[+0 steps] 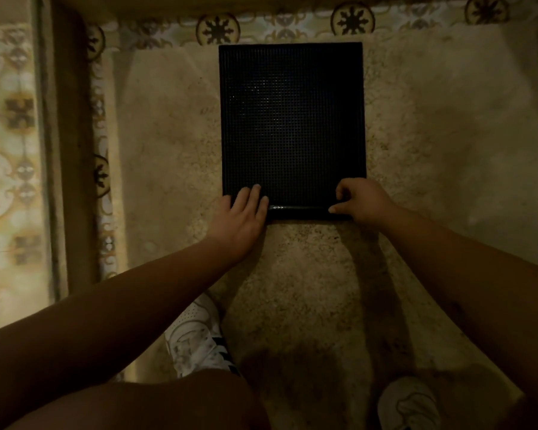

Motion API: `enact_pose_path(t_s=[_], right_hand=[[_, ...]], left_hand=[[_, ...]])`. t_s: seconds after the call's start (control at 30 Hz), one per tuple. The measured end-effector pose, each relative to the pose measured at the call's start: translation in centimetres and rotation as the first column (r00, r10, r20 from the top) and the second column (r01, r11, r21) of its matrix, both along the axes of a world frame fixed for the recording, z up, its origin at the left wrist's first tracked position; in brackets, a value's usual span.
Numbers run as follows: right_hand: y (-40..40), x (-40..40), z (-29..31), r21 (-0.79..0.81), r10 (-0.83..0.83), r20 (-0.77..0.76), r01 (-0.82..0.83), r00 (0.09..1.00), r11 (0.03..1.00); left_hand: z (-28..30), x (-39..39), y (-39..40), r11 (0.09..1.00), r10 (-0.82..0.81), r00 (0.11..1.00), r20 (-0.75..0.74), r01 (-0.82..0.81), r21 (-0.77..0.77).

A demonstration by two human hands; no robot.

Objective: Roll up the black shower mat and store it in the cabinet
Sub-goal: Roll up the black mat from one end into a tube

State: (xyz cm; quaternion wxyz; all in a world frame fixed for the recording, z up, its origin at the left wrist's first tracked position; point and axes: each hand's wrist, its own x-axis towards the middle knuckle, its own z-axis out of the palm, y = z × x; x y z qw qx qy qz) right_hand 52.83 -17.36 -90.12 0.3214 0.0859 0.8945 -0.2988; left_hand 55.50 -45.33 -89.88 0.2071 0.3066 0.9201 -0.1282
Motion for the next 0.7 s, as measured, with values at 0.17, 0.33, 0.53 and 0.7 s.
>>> enact_pose_path(t_s=[0.17,0.33,0.53,0.7], right_hand=[[-0.3,-0.1,0.4,0.115,0.110,-0.043,-0.104,0.993,0.988],[-0.8,2.1,1.3,0.357,0.457,-0.212,-0.367,0.864,0.859],[-1.0,3.2,0.6,0.460,0.534,-0.198,-0.404,0.822,0.791],[-0.4,1.8,0.6,0.340,0.426,-0.169,-0.353,0.889,0.872]], left_hand=[[-0.2,-0.7,0.3,1.000,0.007,1.000,-0.013,-0.007,-0.013],[-0.2,-0.4,0.5,1.000,0.007,1.000,-0.030,-0.008,-0.016],[-0.8,-1.3,0.2,1.000,-0.018,0.999,-0.050,0.017,-0.009],[-0.8,-2.4,0.0,1.000,-0.009,1.000,-0.022,0.010,0.025]])
